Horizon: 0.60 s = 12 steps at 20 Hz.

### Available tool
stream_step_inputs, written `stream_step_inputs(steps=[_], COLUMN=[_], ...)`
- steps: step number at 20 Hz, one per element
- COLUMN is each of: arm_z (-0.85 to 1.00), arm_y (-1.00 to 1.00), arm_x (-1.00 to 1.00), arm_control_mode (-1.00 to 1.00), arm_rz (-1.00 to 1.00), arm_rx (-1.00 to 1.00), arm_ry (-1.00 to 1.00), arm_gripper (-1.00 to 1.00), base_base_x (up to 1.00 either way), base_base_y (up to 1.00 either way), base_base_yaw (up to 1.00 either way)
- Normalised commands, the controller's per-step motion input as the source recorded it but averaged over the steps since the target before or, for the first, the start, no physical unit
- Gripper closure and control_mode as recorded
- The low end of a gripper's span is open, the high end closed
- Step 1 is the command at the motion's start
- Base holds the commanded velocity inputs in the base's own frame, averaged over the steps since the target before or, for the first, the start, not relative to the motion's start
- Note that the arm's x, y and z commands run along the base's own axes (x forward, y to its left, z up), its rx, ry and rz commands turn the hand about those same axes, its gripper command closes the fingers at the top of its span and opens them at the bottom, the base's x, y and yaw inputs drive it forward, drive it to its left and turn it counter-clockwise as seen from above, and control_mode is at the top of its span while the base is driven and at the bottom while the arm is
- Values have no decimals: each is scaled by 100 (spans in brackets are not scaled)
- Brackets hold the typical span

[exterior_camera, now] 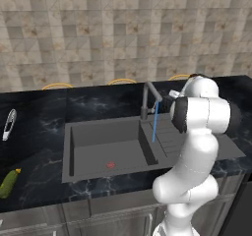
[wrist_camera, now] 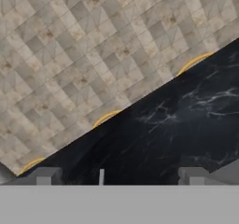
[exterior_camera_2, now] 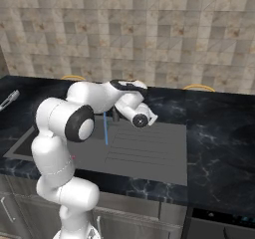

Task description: Turn on the sink faucet. Then move the cucumber from the counter to the sink. Turn off the sink. Move the vegetable from the sink to the pot next to the stove. Finally move the pot to the front center burner.

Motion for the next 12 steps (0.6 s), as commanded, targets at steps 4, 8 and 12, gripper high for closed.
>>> stream_step_inputs(steps=[4, 8, 12], arm_z=[54, 61, 71], arm_y=[5, 7, 14], arm_x=[-96, -99, -97], arm_control_mode=[-100, -100, -100], arm_rz=[-4, -3, -1], arm_rx=[-2, -4, -7], arm_ry=[0, 0, 0], arm_gripper=[-100, -100, -100], base_base_x=[0, 0, 0], base_base_y=[0, 0, 0], base_base_yaw=[0, 0, 0])
